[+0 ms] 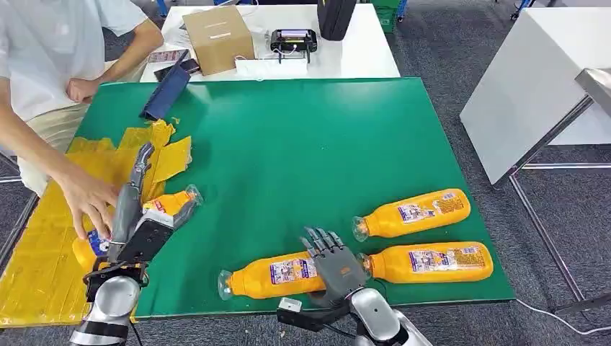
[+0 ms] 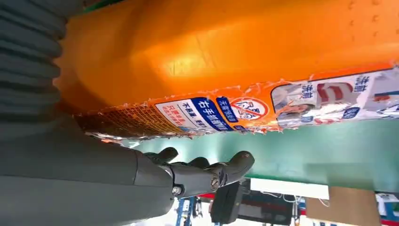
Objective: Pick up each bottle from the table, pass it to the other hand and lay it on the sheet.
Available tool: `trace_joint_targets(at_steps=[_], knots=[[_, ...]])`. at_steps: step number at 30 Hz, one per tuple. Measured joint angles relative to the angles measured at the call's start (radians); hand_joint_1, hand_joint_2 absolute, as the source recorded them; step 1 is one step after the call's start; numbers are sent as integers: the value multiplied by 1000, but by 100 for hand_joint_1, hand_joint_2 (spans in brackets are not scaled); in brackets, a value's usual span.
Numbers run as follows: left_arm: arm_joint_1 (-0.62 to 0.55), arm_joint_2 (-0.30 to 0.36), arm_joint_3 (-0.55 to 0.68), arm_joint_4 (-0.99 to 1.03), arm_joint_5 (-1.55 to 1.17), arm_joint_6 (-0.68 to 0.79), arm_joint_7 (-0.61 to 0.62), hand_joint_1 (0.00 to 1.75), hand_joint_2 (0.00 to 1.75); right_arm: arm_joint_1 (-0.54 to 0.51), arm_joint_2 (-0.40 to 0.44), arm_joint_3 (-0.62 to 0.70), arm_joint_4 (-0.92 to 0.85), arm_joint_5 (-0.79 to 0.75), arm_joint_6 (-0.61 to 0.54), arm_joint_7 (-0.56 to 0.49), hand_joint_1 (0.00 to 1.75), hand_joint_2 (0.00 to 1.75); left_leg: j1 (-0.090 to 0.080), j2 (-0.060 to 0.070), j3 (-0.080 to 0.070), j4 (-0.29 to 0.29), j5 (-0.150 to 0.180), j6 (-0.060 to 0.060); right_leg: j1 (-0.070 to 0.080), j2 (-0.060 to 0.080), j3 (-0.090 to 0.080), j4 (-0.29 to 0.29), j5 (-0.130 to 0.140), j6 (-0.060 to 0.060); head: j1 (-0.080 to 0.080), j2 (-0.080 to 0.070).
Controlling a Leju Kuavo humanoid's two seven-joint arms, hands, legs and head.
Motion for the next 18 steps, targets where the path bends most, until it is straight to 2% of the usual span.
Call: trace_joint_targets(at_steps=[1,2,3,5,18], knots=[[0,0,0,0,4,0,0,0,175,-1,1,-1,2,2,-1,3,56,175,0,0,0,0,0,0,0,0,0,0,0,0,0,0],[0,0,-1,0,8,0,0,0,175,-1,3,-4,5,6,-1,8,134,175,0,0,0,0,0,0,0,0,0,0,0,0,0,0],[0,0,-3,0,12,0,-1,0,175,-3,6,-8,9,8,-1,12,166,175,0,0,0,0,0,0,0,0,0,0,0,0,0,0],[0,-1,-9,0,21,0,-6,0,175,-11,10,-18,25,7,2,16,175,175,0,0,0,0,0,0,0,0,0,0,0,0,0,0],[5,-8,-66,-26,101,-10,-50,0,175,-104,25,-50,174,-20,42,-1,175,175,0,0,8,0,0,0,0,1,6,-1,0,0,0,0]])
